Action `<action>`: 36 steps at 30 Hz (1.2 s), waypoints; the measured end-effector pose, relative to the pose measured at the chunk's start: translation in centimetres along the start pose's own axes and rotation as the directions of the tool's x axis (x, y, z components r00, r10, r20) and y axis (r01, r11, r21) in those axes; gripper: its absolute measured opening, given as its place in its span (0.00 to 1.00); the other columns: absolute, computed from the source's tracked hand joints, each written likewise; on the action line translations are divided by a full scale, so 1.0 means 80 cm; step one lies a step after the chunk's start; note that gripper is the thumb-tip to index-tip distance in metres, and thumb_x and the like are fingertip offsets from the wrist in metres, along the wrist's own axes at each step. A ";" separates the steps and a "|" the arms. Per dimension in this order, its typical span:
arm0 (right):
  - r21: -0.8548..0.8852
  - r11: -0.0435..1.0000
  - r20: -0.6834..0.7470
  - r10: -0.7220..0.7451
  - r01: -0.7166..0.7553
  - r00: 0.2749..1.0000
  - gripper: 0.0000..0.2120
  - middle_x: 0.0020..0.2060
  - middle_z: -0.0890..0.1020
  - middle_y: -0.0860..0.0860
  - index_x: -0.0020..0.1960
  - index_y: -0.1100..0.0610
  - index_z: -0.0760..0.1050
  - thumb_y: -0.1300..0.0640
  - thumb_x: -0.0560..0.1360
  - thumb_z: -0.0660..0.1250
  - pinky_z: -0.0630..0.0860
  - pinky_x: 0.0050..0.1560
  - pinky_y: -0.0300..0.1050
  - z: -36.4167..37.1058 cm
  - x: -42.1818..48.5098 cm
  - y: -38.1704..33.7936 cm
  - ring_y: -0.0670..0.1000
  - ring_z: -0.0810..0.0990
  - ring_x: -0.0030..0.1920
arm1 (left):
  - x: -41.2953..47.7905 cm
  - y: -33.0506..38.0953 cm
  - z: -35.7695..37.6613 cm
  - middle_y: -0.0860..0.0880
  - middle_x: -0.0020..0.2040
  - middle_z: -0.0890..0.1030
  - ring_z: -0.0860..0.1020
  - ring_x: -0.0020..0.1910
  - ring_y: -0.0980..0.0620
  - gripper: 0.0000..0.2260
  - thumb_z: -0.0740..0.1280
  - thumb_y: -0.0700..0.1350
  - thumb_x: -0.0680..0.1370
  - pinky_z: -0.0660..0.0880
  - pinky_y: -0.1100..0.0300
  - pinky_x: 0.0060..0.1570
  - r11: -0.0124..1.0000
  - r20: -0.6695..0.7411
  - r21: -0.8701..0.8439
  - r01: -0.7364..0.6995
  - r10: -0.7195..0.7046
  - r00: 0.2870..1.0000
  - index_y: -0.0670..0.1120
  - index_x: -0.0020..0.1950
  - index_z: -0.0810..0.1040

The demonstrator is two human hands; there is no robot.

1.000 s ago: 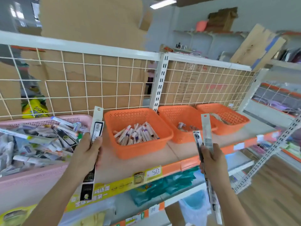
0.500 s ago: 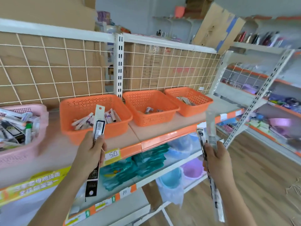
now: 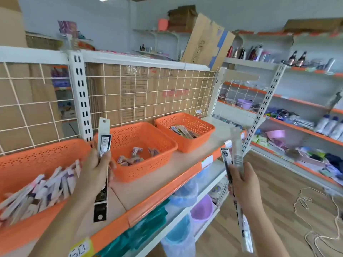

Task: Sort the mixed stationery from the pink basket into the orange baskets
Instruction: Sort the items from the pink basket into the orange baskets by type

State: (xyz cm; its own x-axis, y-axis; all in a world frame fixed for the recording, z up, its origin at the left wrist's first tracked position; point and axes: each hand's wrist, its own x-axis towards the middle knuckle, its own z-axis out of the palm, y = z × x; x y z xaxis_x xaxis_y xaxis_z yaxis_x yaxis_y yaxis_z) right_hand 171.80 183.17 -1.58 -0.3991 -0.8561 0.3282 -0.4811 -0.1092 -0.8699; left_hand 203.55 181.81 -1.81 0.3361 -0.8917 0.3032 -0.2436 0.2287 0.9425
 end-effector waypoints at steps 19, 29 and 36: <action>0.018 1.000 0.057 0.022 -0.023 0.998 0.11 0.28 0.71 0.57 0.40 0.55 0.61 0.60 0.80 0.57 0.67 0.29 0.46 0.100 0.222 0.064 0.52 0.70 0.22 | 0.155 -0.023 0.137 0.48 0.27 0.77 0.68 0.19 0.55 0.08 0.56 0.37 0.81 0.62 0.68 0.16 0.871 0.187 -0.312 0.379 -0.335 0.923 0.43 0.50 0.75; 0.104 0.975 0.226 -0.213 0.194 0.950 0.05 0.26 0.70 0.52 0.45 0.59 0.63 0.61 0.80 0.57 0.67 0.29 0.44 0.192 0.412 0.045 0.51 0.70 0.25 | 0.256 -0.004 0.280 0.48 0.32 0.83 0.76 0.27 0.55 0.06 0.58 0.43 0.81 0.72 0.60 0.28 0.901 -0.006 -0.304 0.310 -0.328 0.945 0.47 0.50 0.74; 0.372 0.924 0.267 -0.198 0.089 0.943 0.07 0.34 0.67 0.46 0.59 0.55 0.64 0.57 0.81 0.55 0.65 0.39 0.46 0.251 0.474 0.031 0.48 0.66 0.35 | 0.317 -0.025 0.382 0.51 0.39 0.81 0.77 0.43 0.50 0.06 0.58 0.46 0.81 0.70 0.53 0.51 0.968 -0.136 -0.005 0.250 -0.249 0.959 0.45 0.52 0.73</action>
State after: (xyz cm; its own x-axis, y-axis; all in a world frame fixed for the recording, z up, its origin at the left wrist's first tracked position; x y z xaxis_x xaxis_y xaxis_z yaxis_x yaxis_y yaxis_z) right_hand 171.16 140.26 1.34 -0.0729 -0.9206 0.3837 -0.1900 -0.3649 -0.9115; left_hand 184.75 146.76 -0.33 0.5068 -0.8587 0.0755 -0.1475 -0.0001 0.9891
